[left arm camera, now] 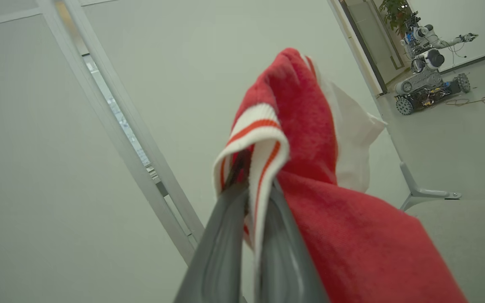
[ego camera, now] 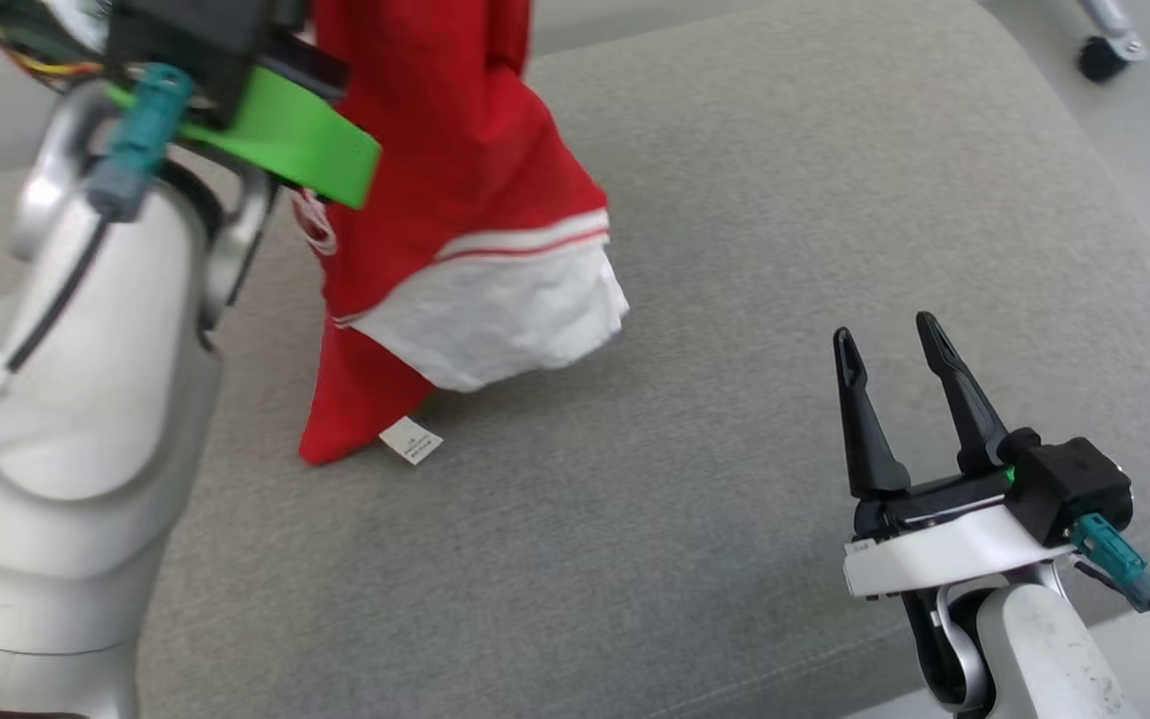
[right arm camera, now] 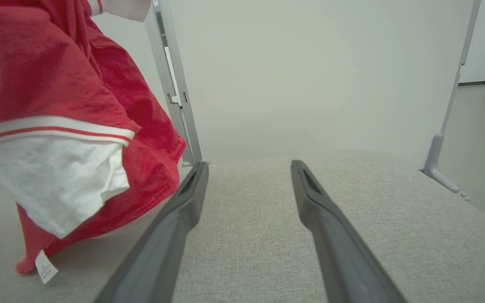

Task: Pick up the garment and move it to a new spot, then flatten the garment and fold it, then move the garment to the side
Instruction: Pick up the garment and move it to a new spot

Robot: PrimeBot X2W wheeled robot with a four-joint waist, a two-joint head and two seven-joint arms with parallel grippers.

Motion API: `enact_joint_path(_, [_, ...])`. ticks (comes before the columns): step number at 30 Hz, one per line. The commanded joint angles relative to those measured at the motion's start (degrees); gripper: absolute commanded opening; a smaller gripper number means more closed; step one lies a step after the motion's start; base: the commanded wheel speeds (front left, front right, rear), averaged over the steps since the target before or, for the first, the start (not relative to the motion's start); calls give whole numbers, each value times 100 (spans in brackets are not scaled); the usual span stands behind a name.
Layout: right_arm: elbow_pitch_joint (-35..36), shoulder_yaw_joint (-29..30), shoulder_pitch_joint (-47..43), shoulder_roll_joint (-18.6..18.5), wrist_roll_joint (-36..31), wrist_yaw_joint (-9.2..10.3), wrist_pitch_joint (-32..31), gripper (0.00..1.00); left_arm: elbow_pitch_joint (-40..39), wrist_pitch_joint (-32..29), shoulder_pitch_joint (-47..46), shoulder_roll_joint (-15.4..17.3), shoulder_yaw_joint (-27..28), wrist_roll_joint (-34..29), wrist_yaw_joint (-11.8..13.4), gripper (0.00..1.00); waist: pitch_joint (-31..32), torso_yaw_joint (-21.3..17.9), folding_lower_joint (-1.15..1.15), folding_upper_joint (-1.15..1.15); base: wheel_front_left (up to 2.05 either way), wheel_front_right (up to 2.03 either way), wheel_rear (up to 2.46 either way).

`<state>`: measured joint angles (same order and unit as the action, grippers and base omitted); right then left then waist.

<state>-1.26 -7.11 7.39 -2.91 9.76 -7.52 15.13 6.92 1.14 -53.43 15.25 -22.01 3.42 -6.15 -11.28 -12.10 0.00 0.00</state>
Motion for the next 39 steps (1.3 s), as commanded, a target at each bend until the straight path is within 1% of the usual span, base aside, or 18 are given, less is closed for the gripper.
enact_joint_path(1, [34, -23, 73, 3, 51, 7, 4, 100, 174, 29, 17, -63, -117, 56, -28, 0, -264, -515, 0, 0, 0, 0, 0])
enact_joint_path(4, [75, -46, 178, 3, 149, 6, 4, 100, 571, 47, 177, -176, -397, 86, -62, 0, -508, -691, 0, 0, 0, 0, 0])
enact_joint_path(8, [121, -100, 300, 4, 268, 6, 4, 100, 1296, 254, 344, -264, -774, -15, -80, 0, -845, -915, 0, 0, 0, 0, 0])
enact_joint_path(12, [148, -152, 420, 3, 351, 7, 4, 100, 2169, 610, 484, -425, -977, -82, -17, 0, -1098, -1127, 0, 0, 0, 0, 0])
enact_joint_path(16, [155, -204, 484, 3, 354, 7, 4, 100, 3066, 974, 457, -591, -1048, -106, 127, 0, -1207, -1224, 0, 0, 0, 0, 0])
enact_joint_path(17, [153, -225, 492, 4, 340, 6, 4, 100, 3259, 1048, 397, -649, -1071, -122, 161, 20, -1210, -1224, 0, 0, 0, 0, 0])
enact_joint_path(18, [148, -234, 492, 4, 320, 7, 4, 100, 3375, 1121, 341, -707, -1058, -108, 204, 100, -1203, -1211, 0, 0, 0, 0, 0])
enact_joint_path(22, [97, -229, 423, 3, 224, 6, 4, 100, 3601, 1341, 252, -906, -1071, -54, 372, 100, -1012, -983, 0, 0, 0, 0, 0])
enact_joint_path(25, [36, -264, 301, -2, 131, 7, 4, 100, 3432, 1410, 421, -1027, -1044, 27, 521, 100, -707, -686, 0, 0, 0, 0, 0])
enact_joint_path(27, [21, -309, 238, -3, 58, 7, 4, 100, 3048, 1406, 631, -1050, -1005, 77, 647, 100, -506, -473, 0, 0, 0, 0, 0])
enact_joint_path(30, [-18, -298, 130, -7, -56, 7, 4, 100, 2431, 1400, 1132, -983, -909, 161, 794, 100, -197, -112, 0, 0, 0, 0, 0])
enact_joint_path(33, [-80, -263, -20, -6, -175, 7, 4, 100, 1810, 1400, 1753, -893, -783, 222, 939, 100, 121, 281, 0, 0, 0, 0, 0])
enact_joint_path(38, [-161, -245, -224, -6, -304, 7, 4, 100, 916, 1402, 2872, -758, -454, 389, 1165, 100, 477, 800, 0, 0, 0, 0, 0])
enact_joint_path(39, [-170, -275, -252, -5, -308, 7, 4, 100, 763, 1402, 3059, -737, -365, 427, 1216, 100, 521, 856, 0, 0, 0, 0, 0])
